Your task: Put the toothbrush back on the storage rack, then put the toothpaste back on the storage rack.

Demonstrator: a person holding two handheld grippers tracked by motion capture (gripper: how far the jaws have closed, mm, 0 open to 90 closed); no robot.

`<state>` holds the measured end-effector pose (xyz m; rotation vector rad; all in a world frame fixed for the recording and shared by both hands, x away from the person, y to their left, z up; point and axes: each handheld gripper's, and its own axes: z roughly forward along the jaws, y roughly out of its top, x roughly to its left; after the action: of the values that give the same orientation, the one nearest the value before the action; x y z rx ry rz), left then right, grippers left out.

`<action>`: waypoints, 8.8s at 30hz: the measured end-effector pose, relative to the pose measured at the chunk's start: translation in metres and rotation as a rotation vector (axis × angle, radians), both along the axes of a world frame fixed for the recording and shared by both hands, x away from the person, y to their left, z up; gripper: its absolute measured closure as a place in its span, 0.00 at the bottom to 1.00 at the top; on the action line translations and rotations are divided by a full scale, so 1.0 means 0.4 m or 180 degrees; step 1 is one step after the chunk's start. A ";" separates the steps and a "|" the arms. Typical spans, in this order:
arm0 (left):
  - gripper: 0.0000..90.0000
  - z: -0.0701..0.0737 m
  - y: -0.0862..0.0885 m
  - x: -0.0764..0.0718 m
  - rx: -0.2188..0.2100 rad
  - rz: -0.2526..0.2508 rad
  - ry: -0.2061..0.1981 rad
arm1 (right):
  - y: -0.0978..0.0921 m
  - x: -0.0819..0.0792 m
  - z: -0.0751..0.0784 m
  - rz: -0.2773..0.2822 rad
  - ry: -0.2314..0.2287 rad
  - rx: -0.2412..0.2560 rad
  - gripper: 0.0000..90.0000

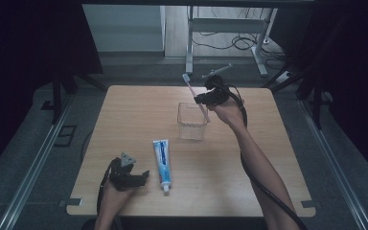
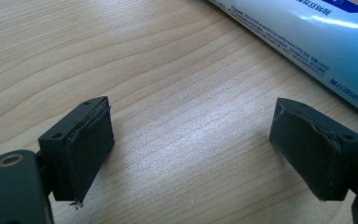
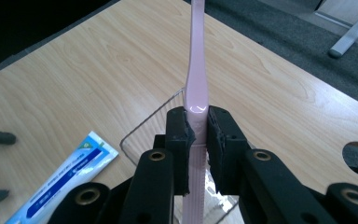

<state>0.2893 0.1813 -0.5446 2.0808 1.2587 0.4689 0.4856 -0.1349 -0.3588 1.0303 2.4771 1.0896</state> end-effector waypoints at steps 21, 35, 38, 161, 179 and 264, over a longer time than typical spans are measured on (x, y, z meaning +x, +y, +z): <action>0.15 0.001 0.001 0.000 0.0013 -0.0007 0.0012 | 0.048 0.035 -0.092 0.0005 -0.0144 -0.0030 0.87; 0.15 0.001 0.001 0.000 0.0010 -0.0008 0.0014 | 0.053 0.045 -0.171 -0.0004 -0.0035 -0.0116 0.87; 0.15 0.001 0.001 0.000 0.0016 -0.0007 0.0013 | 0.056 0.047 -0.187 -0.0006 -0.0003 -0.0136 0.87; 0.15 0.000 -0.001 -0.001 0.0001 0.0011 0.0009 | -0.301 -0.342 -0.276 -0.0111 -0.0177 -0.0113 0.00; 0.15 0.000 0.000 -0.001 0.0011 -0.0003 0.0003 | -0.330 -0.428 -0.372 -0.0171 -0.0155 -0.0079 0.00; 1.00 0.086 -0.225 0.018 -0.0209 -0.0928 0.0484 | -0.347 -0.456 -0.462 -0.0174 -0.0057 -0.0191 0.00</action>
<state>0.2966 0.0914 -0.5104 2.2300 1.0139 0.1389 0.3032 -0.2739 -0.5435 1.0597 2.4369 0.9977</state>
